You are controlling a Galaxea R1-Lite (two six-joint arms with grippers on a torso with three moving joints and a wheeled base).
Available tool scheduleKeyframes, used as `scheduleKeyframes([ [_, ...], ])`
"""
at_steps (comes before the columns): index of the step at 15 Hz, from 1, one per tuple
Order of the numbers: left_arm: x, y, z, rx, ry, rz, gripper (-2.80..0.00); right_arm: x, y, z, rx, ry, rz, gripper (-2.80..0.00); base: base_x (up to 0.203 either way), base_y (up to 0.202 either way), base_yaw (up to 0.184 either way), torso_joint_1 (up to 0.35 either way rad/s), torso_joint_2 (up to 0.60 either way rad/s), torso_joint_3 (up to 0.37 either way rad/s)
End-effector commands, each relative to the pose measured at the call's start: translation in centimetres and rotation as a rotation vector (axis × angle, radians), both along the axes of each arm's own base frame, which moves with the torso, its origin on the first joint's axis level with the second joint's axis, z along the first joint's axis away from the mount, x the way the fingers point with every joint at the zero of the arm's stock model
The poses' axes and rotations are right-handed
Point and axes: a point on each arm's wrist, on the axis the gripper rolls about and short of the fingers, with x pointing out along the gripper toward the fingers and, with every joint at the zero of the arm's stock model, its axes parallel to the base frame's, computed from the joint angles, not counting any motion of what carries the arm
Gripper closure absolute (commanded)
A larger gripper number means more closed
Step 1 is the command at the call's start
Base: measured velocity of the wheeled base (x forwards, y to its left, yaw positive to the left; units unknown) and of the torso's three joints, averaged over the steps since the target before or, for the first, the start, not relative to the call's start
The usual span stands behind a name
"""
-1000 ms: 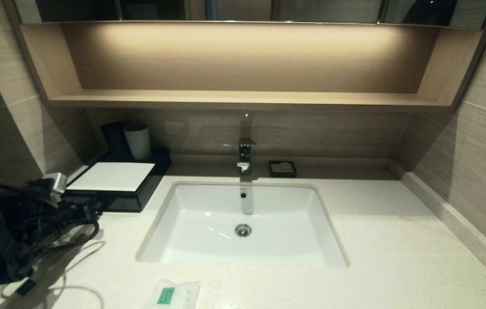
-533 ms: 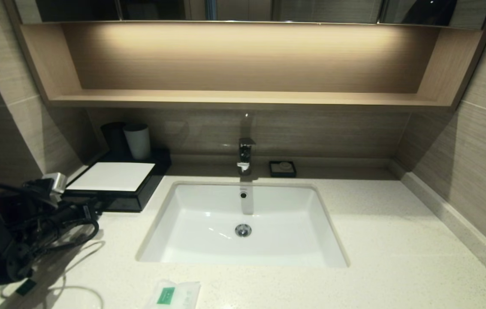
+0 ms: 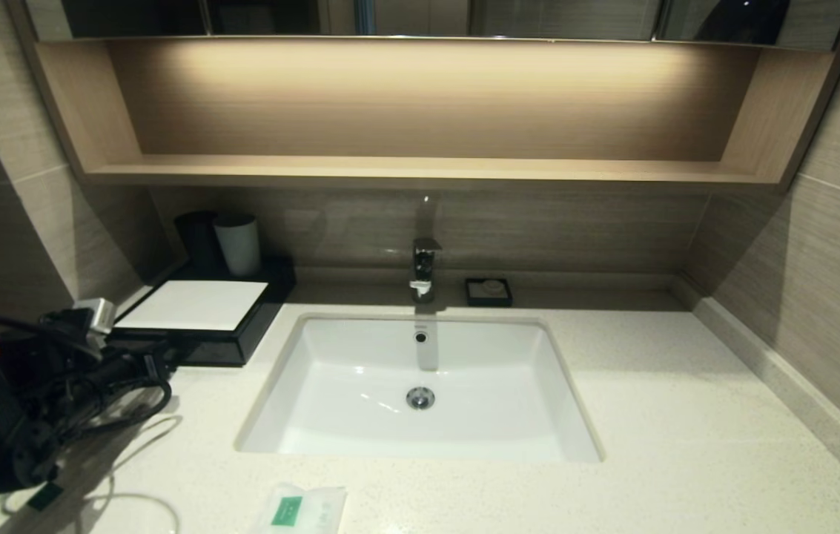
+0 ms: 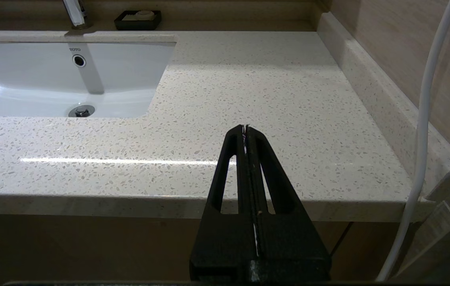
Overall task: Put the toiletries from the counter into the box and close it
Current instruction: Open the drawer
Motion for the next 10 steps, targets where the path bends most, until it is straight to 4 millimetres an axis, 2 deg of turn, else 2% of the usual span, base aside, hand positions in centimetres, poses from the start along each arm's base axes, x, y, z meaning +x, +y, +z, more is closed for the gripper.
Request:
scheduleKeyframes([
  [1, 0.02, 0.02, -0.03, 0.000, -0.005, -0.001, 0.00, 0.00, 0.00, 0.00, 0.000, 0.000, 0.000, 0.00, 0.000, 0.000, 0.000, 0.000, 0.00, 0.000],
  [10, 0.12, 0.05, -0.20, 0.002, -0.013, -0.001, 0.00, 0.00, 0.00, -0.01, 0.000, 0.000, 0.000, 0.00, 0.000, 0.000, 0.000, 0.000, 0.00, 0.000],
])
